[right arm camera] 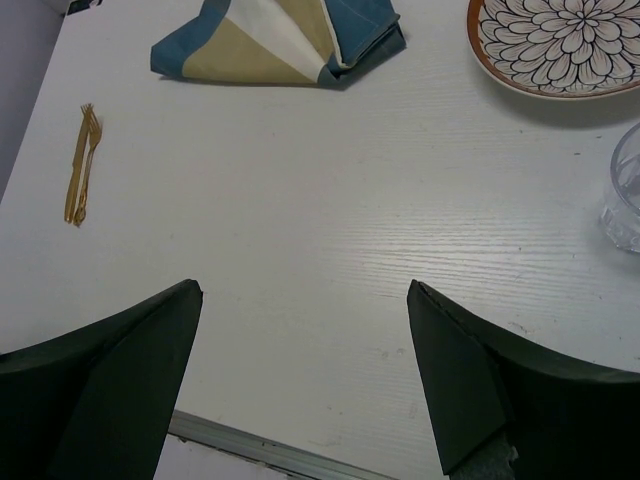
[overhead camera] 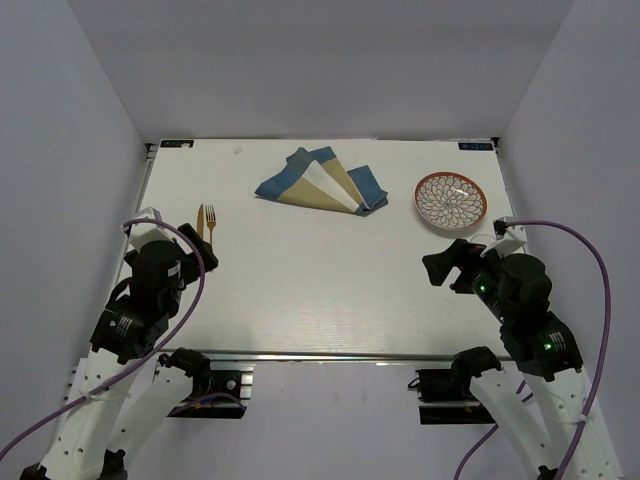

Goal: Set the dinner table for one person

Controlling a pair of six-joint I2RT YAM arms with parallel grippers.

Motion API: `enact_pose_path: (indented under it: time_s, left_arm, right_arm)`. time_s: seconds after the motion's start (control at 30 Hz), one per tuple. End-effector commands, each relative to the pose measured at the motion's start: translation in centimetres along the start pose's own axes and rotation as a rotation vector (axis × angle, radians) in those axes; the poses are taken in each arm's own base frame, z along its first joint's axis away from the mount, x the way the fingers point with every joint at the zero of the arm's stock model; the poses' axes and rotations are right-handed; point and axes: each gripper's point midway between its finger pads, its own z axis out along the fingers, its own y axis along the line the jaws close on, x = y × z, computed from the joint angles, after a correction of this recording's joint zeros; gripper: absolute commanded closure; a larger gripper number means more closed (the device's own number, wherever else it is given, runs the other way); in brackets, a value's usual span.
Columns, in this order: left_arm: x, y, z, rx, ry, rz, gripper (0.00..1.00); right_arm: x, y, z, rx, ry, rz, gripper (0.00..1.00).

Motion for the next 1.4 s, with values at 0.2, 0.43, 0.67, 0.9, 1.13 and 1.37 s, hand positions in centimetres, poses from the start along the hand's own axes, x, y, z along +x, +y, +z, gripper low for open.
enact_pose_path:
  time_s: [0.2, 0.43, 0.67, 0.9, 1.13, 1.37]
  left_arm:
    - [0.2, -0.2, 0.0, 0.014, -0.001, 0.005, 0.02]
    - [0.4, -0.3, 0.5, 0.008, 0.013, 0.016, 0.02]
    - [1.3, -0.8, 1.4, 0.007, 0.057, 0.048, 0.02]
    - [1.6, -0.9, 1.8, 0.004, 0.07, 0.061, 0.02]
    - [2.5, -1.6, 2.6, 0.021, 0.114, 0.1, 0.02]
    - [4.0, -2.5, 3.9, 0.031, 0.187, 0.149, 0.02]
  right_arm:
    - [-1.0, 1.7, -0.8, -0.102, -0.075, -0.013, 0.11]
    - [-1.4, 4.9, 3.6, -0.273, -0.051, 0.064, 0.11]
    - [-4.1, 6.4, 13.3, -0.314, -0.041, 0.062, 0.11]
    - [-3.8, 8.0, 28.6, -0.408, 0.162, -0.06, 0.11]
    - [-2.0, 8.5, 38.8, -0.504, 0.319, -0.175, 0.11]
    - [1.1, 7.1, 44.9, -0.493, 0.343, -0.247, 0.14]
